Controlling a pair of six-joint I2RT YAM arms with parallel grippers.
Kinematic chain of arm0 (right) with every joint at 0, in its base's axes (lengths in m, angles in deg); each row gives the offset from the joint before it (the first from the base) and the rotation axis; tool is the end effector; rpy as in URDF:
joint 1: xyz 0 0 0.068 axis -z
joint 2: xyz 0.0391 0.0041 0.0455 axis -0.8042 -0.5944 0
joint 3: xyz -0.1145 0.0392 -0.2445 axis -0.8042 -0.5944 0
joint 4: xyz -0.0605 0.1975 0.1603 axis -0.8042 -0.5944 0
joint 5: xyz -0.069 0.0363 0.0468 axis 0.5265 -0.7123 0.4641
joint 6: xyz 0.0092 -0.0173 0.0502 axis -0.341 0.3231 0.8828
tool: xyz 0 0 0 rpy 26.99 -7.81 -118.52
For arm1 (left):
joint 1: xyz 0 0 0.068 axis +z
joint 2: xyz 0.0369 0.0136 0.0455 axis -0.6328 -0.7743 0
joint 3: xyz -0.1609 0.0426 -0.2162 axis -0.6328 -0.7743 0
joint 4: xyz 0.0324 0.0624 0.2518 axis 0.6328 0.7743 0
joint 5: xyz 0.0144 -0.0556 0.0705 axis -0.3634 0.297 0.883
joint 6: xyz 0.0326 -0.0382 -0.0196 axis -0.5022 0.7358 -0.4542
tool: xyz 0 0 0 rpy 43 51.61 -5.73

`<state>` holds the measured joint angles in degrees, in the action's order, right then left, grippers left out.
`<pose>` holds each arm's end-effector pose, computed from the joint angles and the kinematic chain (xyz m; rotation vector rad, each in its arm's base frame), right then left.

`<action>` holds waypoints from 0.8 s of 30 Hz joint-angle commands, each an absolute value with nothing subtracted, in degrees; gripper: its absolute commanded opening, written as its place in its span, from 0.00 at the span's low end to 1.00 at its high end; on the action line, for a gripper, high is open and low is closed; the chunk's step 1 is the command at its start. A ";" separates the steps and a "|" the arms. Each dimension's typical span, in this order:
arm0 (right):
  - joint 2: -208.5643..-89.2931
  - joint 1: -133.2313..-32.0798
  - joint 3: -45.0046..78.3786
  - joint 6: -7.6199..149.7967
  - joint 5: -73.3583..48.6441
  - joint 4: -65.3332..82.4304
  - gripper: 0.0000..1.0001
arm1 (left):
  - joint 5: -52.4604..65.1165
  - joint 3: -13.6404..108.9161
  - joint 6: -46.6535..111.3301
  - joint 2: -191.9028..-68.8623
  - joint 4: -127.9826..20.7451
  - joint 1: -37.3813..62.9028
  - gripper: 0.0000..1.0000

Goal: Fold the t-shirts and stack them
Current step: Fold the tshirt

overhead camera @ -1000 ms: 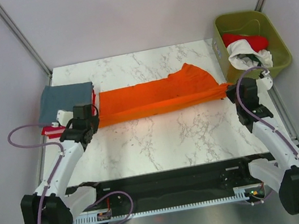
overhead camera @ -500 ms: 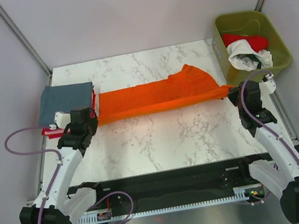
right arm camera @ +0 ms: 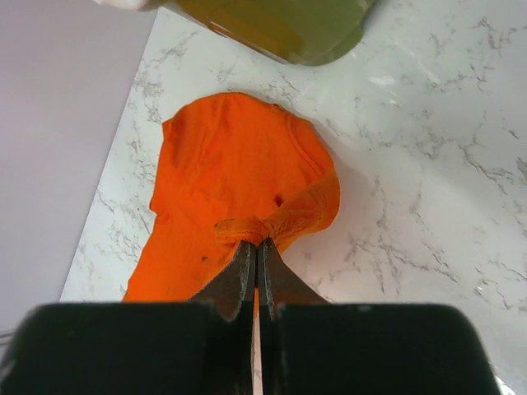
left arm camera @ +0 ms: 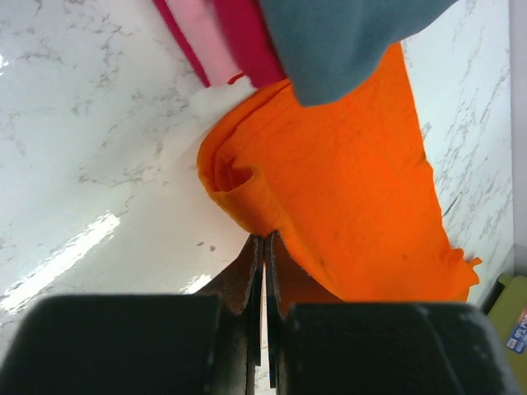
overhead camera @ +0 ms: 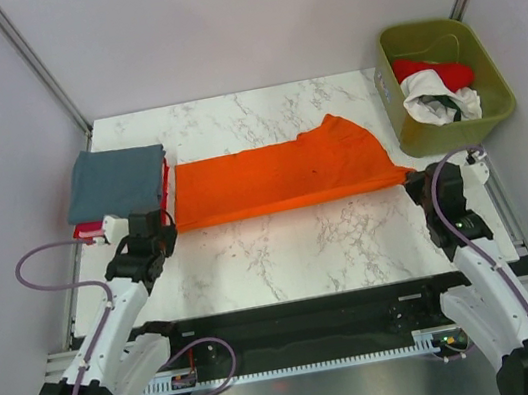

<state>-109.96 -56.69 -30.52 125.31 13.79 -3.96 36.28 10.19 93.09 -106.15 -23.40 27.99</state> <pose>0.1730 -0.0018 0.2423 1.1565 1.6725 0.3824 0.1817 -0.0229 0.2323 -1.3236 1.8822 -0.3125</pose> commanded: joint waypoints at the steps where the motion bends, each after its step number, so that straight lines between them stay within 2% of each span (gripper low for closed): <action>1: -106.62 -56.25 -34.06 127.55 15.85 -6.76 0.00 | 36.65 5.29 93.96 -103.06 -23.13 28.45 0.02; 4: -100.38 -56.34 -38.46 129.31 16.99 -8.52 0.02 | 35.77 1.76 94.85 -98.68 -23.04 28.45 0.02; 6: -95.72 -56.34 -39.87 128.96 17.08 -11.06 0.10 | 34.90 -1.58 93.97 -95.60 -22.78 28.45 0.02; 7: -94.49 -56.34 -40.14 128.70 17.43 -12.38 0.28 | 34.46 -4.03 93.71 -92.62 -22.34 28.45 0.03; 8: -92.30 -56.34 -40.40 128.52 17.87 -15.00 0.39 | 34.02 -5.36 93.45 -90.85 -22.16 28.45 0.08; 10: -90.53 -56.25 -40.31 127.39 18.31 -17.30 0.60 | 32.96 -8.86 93.53 -86.21 -21.29 28.45 0.27; 11: -89.22 -56.34 -39.79 127.03 18.57 -19.31 0.62 | 32.61 -9.76 93.79 -84.70 -20.06 28.54 0.36; 12: -88.77 -56.34 -39.26 126.85 18.84 -20.46 0.63 | 31.74 -10.37 93.62 -83.29 -19.27 28.45 0.50; 14: -87.89 -56.34 -37.69 123.96 18.49 -20.92 0.65 | 31.20 -10.65 92.49 -79.35 -16.90 28.45 0.61; 17: -89.37 -56.34 -35.84 117.67 14.83 -16.12 0.64 | 30.67 -7.32 88.72 -76.26 -14.26 28.54 0.71; 19: -91.84 -56.34 -34.07 116.31 13.30 -15.38 0.62 | 30.85 -2.75 86.06 -76.33 -13.11 28.45 0.74; 20: -95.15 -56.34 -33.03 112.65 9.73 -12.07 0.60 | 30.85 -1.17 83.10 -76.77 -12.85 28.54 0.79; 23: -103.68 -56.43 -29.87 109.37 6.11 -7.31 0.57 | 29.97 4.46 75.56 -79.93 -13.89 28.45 0.83; 24: -106.06 -56.43 -28.90 105.71 2.79 -5.55 0.54 | 28.14 5.43 73.17 -82.46 -17.12 28.54 0.83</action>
<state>-100.19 -56.38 -33.08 114.82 10.49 -13.51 30.42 0.20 84.40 -79.01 -13.41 28.28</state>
